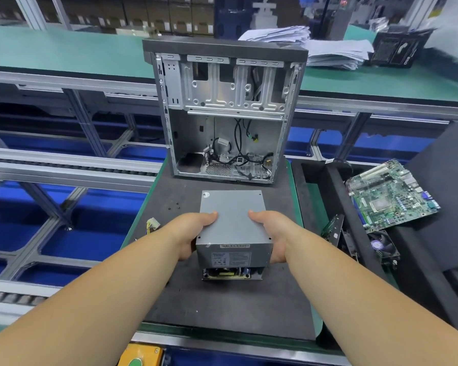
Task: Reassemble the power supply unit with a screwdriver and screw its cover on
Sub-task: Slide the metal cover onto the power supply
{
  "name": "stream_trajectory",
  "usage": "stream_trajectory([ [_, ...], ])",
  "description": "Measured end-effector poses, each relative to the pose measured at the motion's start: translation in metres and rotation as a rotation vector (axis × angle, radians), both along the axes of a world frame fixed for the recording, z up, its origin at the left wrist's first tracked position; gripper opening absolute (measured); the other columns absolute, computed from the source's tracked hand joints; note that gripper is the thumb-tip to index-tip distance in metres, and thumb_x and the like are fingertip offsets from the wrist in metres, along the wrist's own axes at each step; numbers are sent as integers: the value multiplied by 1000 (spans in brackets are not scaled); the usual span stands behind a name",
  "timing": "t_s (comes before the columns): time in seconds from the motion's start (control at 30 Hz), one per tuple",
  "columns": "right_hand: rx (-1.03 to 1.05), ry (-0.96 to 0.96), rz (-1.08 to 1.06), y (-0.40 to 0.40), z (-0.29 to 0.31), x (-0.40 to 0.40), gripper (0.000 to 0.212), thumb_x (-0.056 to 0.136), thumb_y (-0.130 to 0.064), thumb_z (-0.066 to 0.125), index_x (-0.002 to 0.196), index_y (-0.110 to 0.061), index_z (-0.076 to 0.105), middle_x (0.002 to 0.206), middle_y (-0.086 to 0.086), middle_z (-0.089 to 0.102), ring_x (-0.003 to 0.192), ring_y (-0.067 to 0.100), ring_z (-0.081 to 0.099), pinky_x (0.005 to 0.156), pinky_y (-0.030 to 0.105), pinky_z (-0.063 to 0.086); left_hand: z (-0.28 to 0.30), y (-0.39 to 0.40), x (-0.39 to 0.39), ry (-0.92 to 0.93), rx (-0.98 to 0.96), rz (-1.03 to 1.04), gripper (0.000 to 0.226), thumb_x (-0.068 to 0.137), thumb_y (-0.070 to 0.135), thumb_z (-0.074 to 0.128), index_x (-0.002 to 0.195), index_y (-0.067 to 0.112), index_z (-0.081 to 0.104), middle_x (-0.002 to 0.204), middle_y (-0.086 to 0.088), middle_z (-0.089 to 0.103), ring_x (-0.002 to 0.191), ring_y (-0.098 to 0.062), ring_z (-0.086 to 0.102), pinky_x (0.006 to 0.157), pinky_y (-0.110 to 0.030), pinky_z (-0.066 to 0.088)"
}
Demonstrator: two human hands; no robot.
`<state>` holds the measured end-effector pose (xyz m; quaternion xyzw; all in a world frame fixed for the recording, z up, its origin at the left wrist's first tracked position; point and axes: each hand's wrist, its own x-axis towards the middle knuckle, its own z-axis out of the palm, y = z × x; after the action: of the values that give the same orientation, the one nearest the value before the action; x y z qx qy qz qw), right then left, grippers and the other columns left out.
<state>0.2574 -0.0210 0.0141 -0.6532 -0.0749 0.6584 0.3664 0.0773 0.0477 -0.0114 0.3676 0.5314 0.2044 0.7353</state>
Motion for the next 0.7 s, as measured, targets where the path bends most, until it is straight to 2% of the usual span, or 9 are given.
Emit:
stream_trajectory([
  [0.1,-28,13,-22,1,1,-2,27,96,-38,59,98,-12,65,78,12,75,63,33,73,63,45,57,3,2,3,4,-14,-11,24,93,26,65,110,8,67,92,-7,77,81,-22,74,72,-35,56],
  [0.13,-49,6,-17,2,0,-3,28,95,-41,59,99,-14,65,80,12,76,66,33,73,67,48,58,5,4,2,1,-34,-8,24,93,27,64,109,8,67,91,-8,77,80,-24,74,71,-36,57],
  [0.2,-94,-49,18,5,-1,-4,32,91,-48,61,99,-18,64,92,11,75,83,34,71,86,51,51,10,8,1,-10,-80,-4,22,94,28,63,104,9,66,87,-10,76,73,-27,74,65,-37,56],
  [0.27,-116,-86,44,8,-1,-3,34,88,-50,64,101,-18,63,99,12,72,94,35,67,94,52,46,13,10,0,-7,-83,-28,22,94,28,63,104,9,65,87,-11,76,72,-27,74,64,-38,56],
  [0.33,-109,-86,54,8,-2,0,35,88,-48,66,104,-18,64,100,12,73,95,34,67,91,53,49,12,8,-1,21,-40,-56,25,91,30,67,104,8,66,88,-11,76,79,-27,73,73,-39,58],
  [0.43,-73,-91,83,7,-3,4,35,89,-47,67,108,-17,65,96,11,75,90,31,71,78,50,56,8,4,0,50,20,-60,31,88,34,70,105,9,68,93,-10,76,89,-28,72,86,-41,56],
  [0.5,-89,-167,110,7,-3,6,39,87,-51,68,107,-18,63,97,9,75,91,30,70,78,48,56,6,3,2,50,24,-52,30,89,35,70,104,10,68,93,-8,76,89,-27,72,85,-39,56],
  [0.6,-116,-275,145,9,-2,8,46,84,-58,67,107,-19,61,104,8,72,98,31,67,89,48,52,7,4,4,32,19,-44,26,89,35,69,100,11,69,88,-6,77,82,-24,73,81,-36,56],
  [0.7,-102,-317,165,9,-6,10,47,84,-61,65,108,-20,62,102,6,74,95,27,69,81,39,53,5,2,5,75,59,-40,29,88,37,71,100,10,69,85,-4,77,84,-22,73,81,-35,56],
])
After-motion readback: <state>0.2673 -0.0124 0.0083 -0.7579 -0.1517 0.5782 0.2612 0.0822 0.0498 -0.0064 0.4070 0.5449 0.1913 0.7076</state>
